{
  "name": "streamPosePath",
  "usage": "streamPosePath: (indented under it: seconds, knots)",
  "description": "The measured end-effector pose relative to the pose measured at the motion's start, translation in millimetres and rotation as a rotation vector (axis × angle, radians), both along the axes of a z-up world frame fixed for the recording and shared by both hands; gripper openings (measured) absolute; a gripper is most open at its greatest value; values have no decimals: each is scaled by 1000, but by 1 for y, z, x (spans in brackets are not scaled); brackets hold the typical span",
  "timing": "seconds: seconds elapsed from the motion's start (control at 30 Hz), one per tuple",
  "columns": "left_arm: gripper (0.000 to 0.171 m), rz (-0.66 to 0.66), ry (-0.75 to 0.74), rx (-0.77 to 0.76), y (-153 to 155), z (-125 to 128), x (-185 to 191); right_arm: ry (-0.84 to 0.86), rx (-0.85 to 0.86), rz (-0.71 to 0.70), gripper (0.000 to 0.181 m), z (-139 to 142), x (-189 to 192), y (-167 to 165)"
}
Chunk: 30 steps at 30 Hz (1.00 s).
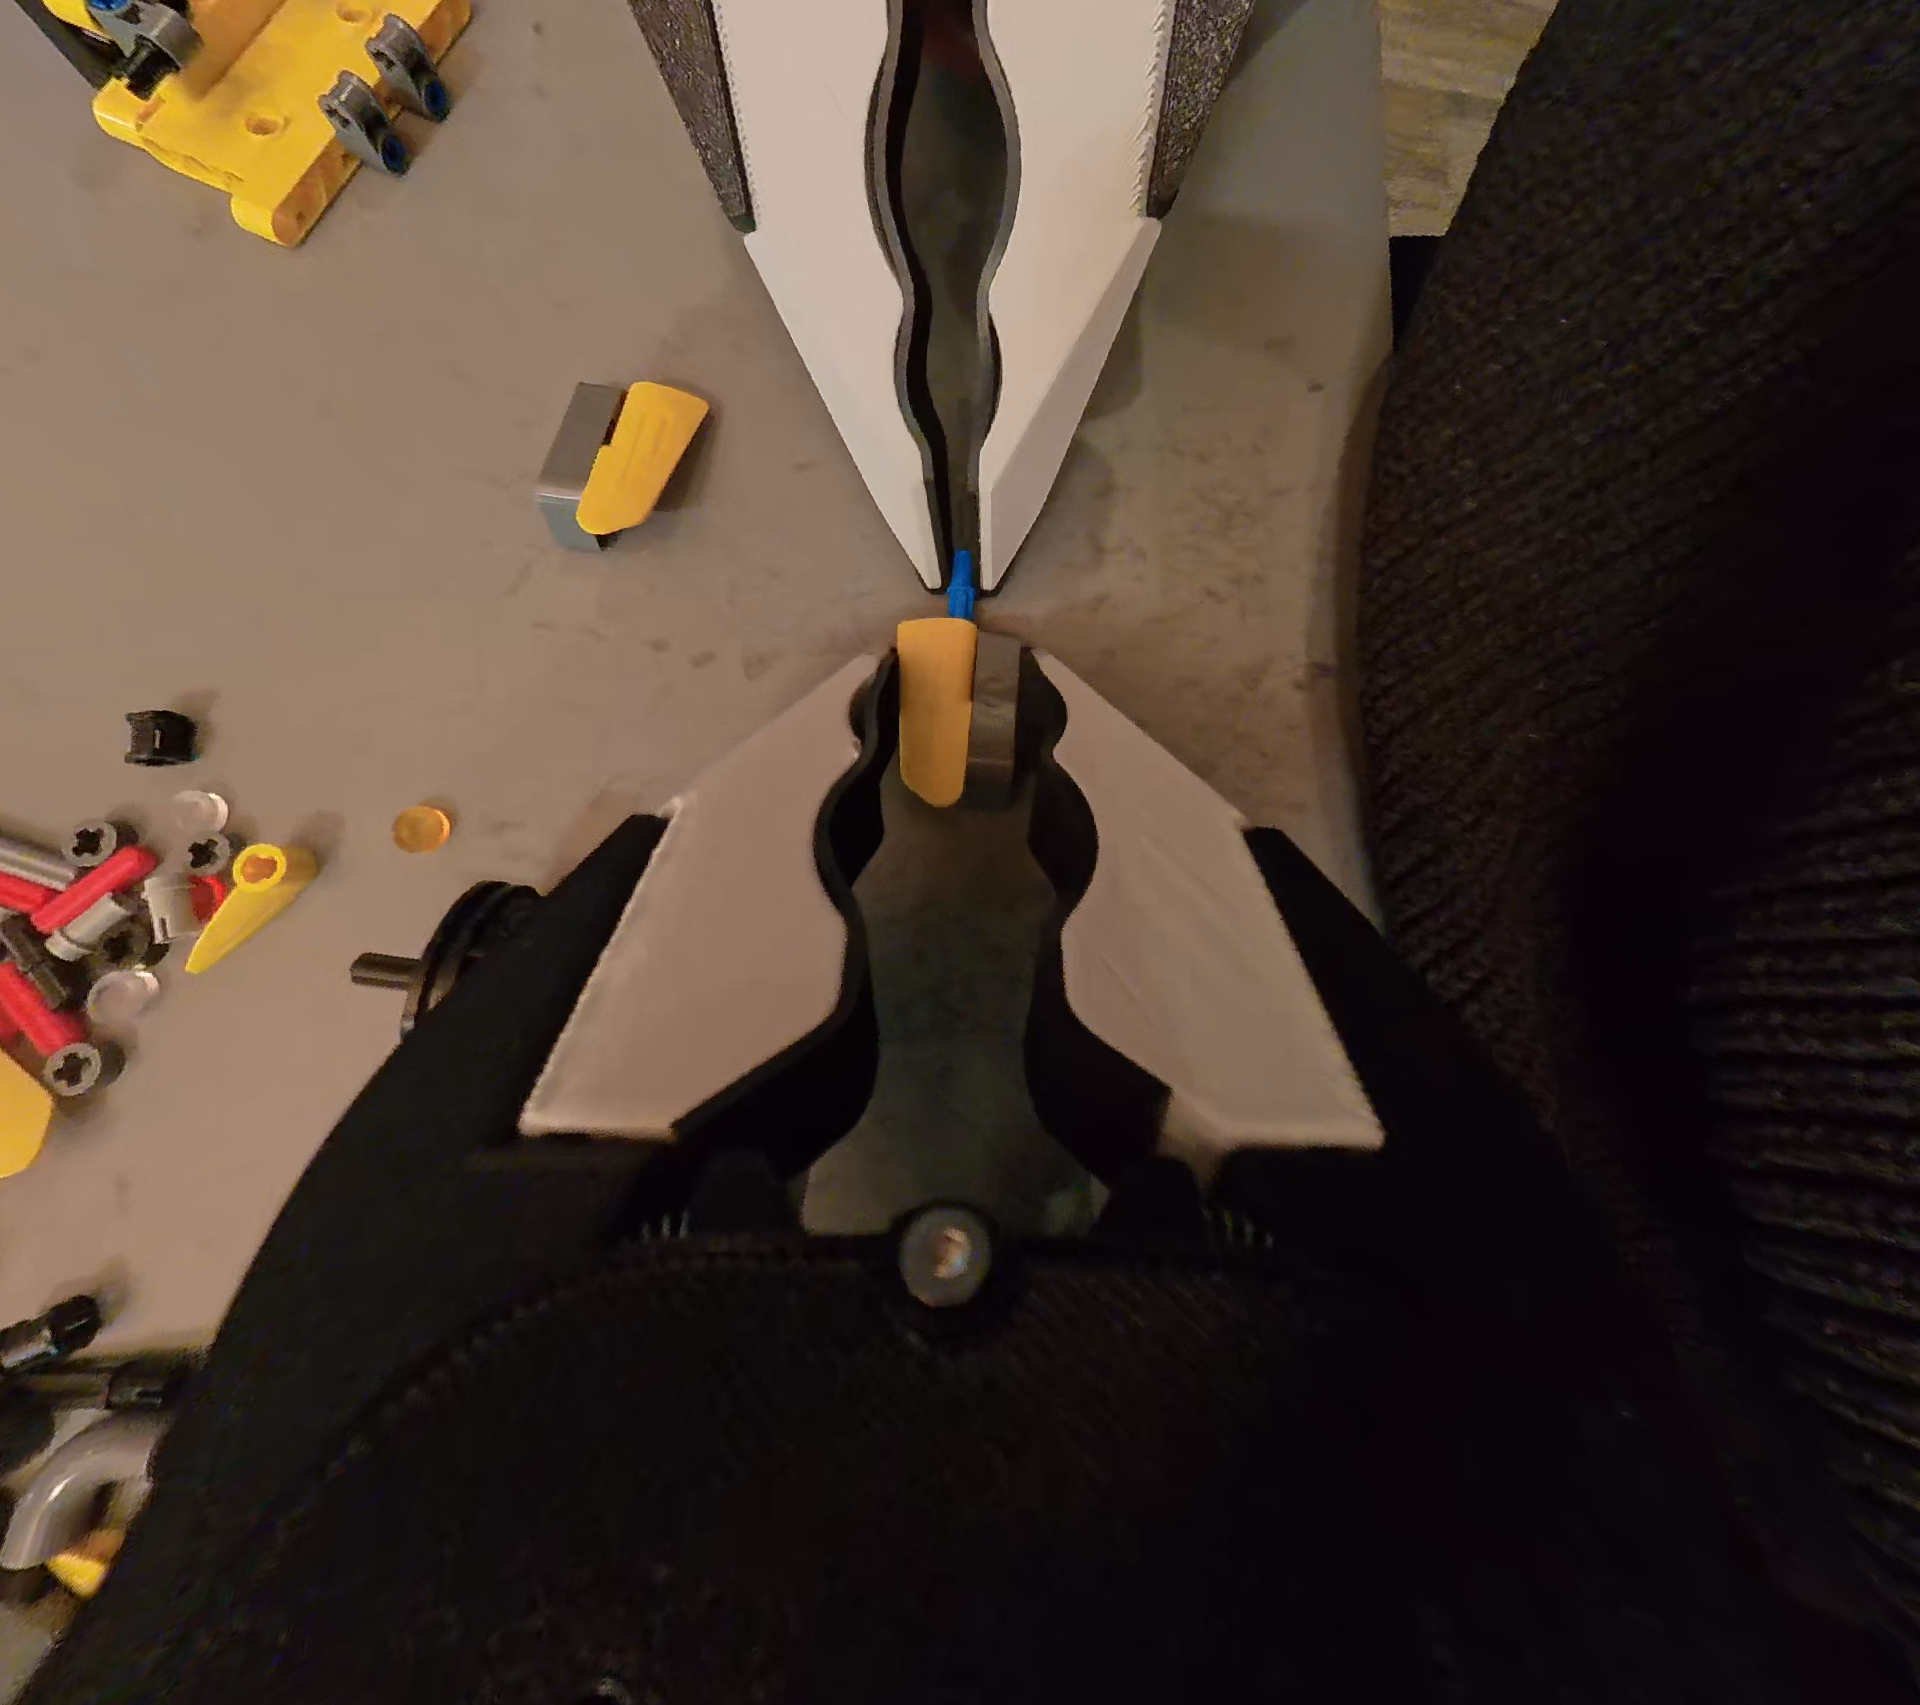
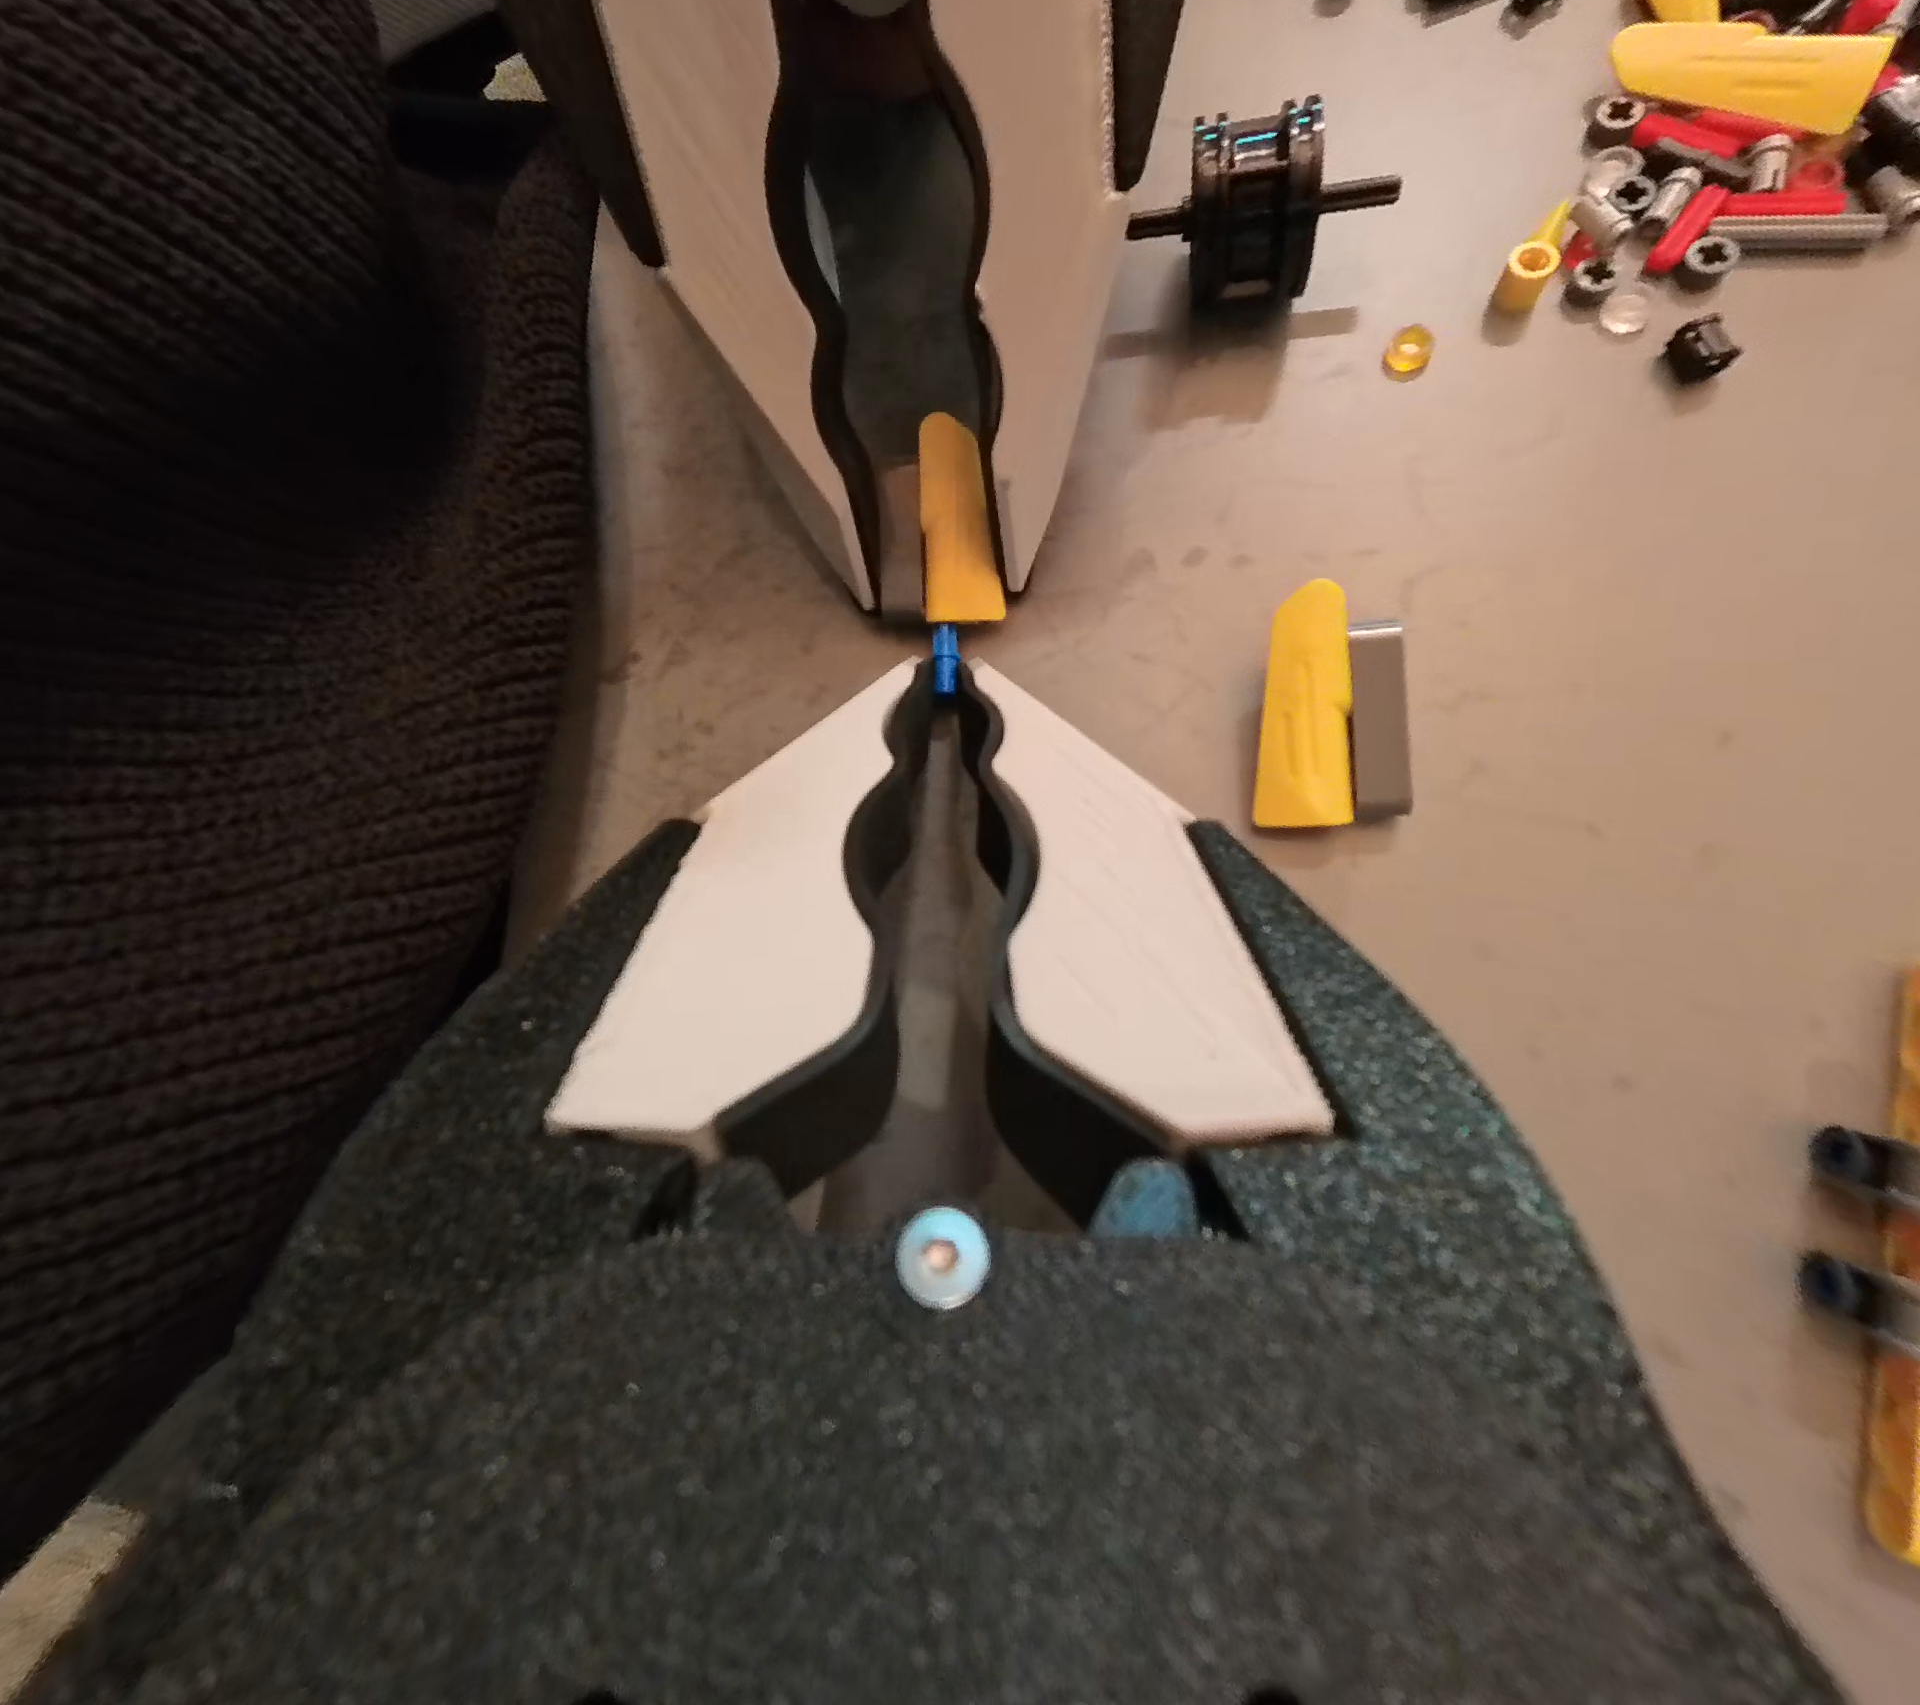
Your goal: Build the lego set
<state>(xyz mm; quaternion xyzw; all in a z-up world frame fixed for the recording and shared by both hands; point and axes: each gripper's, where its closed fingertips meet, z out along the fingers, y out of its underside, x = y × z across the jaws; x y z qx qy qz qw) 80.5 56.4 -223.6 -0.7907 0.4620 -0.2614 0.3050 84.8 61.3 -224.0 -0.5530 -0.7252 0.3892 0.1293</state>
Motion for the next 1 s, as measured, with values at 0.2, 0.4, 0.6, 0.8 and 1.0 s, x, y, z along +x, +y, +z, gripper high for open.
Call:
streamPosePath:
  seconds: [0.2, 0.4, 0.6, 0.8, 1.0]
  knots:
    - [20, 0, -9, 13, 0, 2, 0, -3, -32, 0, 4, 1, 0, -1]
    - [20, 3, -82, 19, 0, 13, 0, 42, -112, 1, 4, 13, 0, 0]
    - [20, -5, -103, 30, -1, 17, 0, 57, -119, 14, 4, 15, 0, -2]
    - [20, -5, -141, 37, -1, 23, 1, 78, -152, 18, 4, 20, -1, -2]
    - [20, -8, -175, 63, -1, 29, 1, 107, -189, 18, 4, 27, -2, -3]
